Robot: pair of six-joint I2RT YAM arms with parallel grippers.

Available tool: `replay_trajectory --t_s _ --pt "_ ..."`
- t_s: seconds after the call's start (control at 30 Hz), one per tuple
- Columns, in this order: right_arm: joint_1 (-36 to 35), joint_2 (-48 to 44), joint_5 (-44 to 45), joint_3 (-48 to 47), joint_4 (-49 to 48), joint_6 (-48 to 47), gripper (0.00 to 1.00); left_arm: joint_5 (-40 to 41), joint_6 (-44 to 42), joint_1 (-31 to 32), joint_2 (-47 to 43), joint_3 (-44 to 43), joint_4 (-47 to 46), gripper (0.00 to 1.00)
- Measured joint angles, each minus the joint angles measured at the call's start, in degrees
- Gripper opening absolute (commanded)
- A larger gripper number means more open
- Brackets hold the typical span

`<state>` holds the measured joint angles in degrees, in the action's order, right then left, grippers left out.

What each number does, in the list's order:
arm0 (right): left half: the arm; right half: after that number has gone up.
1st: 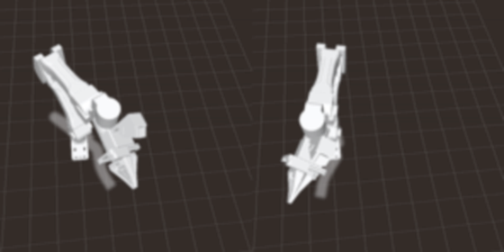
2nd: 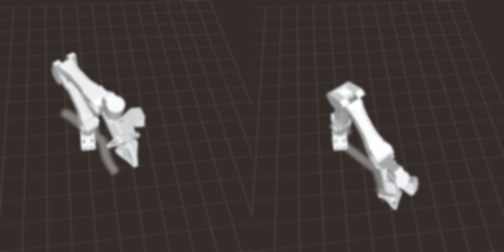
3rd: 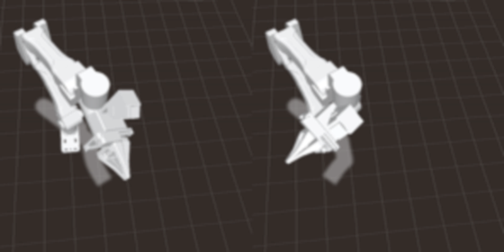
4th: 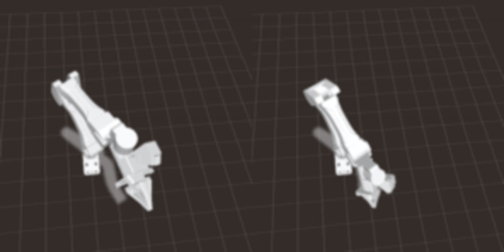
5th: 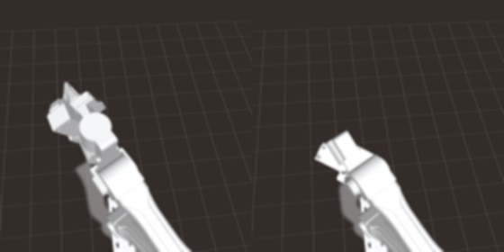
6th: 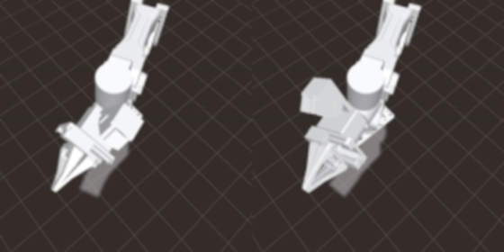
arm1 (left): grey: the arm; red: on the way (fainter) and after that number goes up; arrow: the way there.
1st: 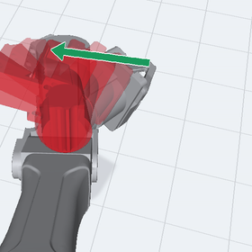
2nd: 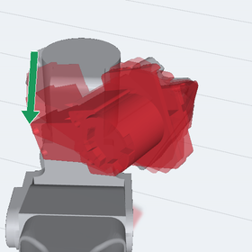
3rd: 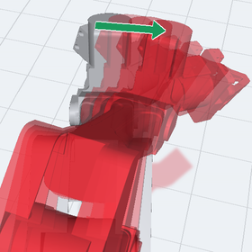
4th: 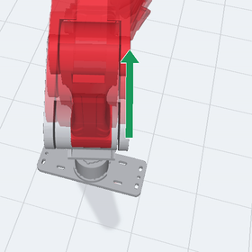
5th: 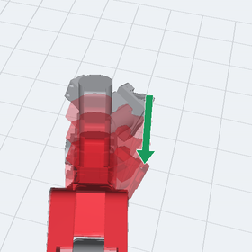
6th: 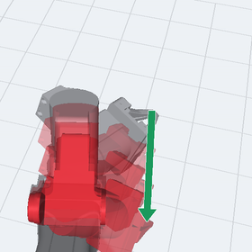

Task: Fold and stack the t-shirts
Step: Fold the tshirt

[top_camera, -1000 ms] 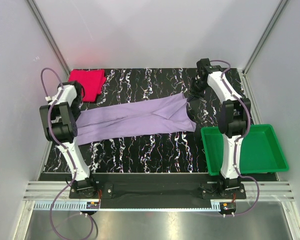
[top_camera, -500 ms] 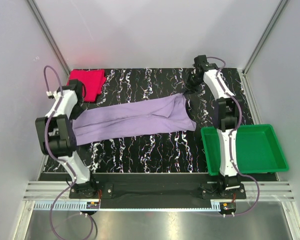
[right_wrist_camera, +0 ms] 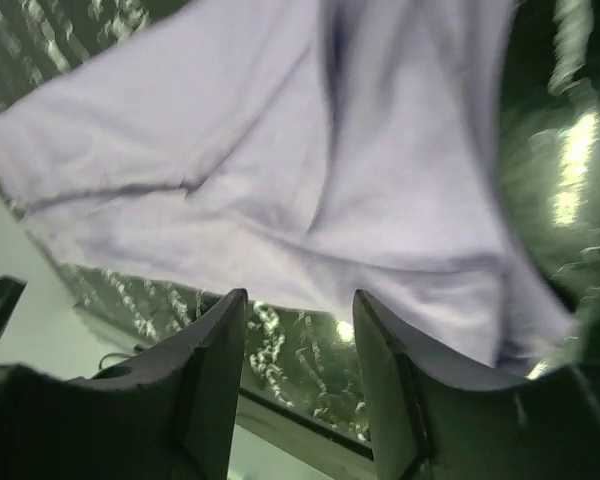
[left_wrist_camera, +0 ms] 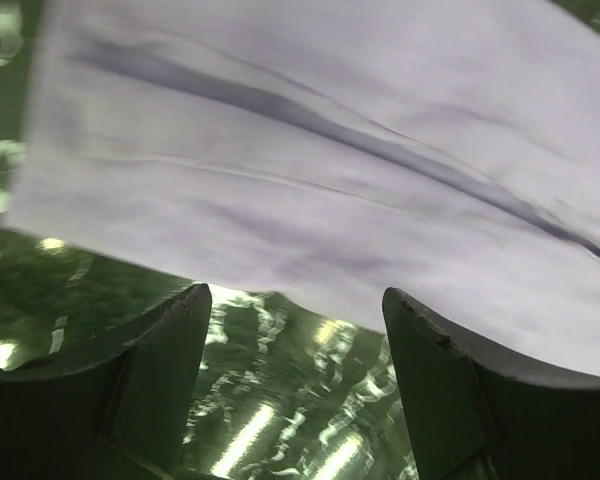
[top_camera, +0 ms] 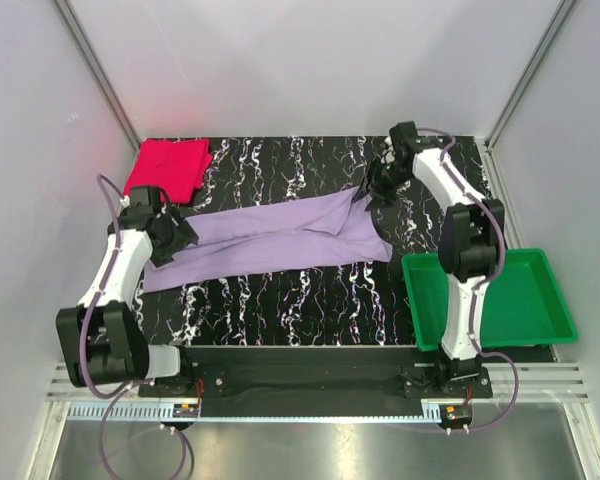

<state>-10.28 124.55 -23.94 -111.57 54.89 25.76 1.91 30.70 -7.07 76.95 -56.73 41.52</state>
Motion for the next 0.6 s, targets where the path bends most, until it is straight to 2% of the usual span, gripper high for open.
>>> replay_trajectory --t_s 0.17,0.6 --pt "-3.6 -3.9 -4.3 10.0 -5.2 1.4 0.55 -7.9 -1.7 0.0 -3.8 1.9 -2.2 0.74" --pt "-5.3 1.2 -5.7 11.9 -12.0 4.4 0.53 -11.5 -5.7 0.0 -4.9 3.2 -2.4 0.74"
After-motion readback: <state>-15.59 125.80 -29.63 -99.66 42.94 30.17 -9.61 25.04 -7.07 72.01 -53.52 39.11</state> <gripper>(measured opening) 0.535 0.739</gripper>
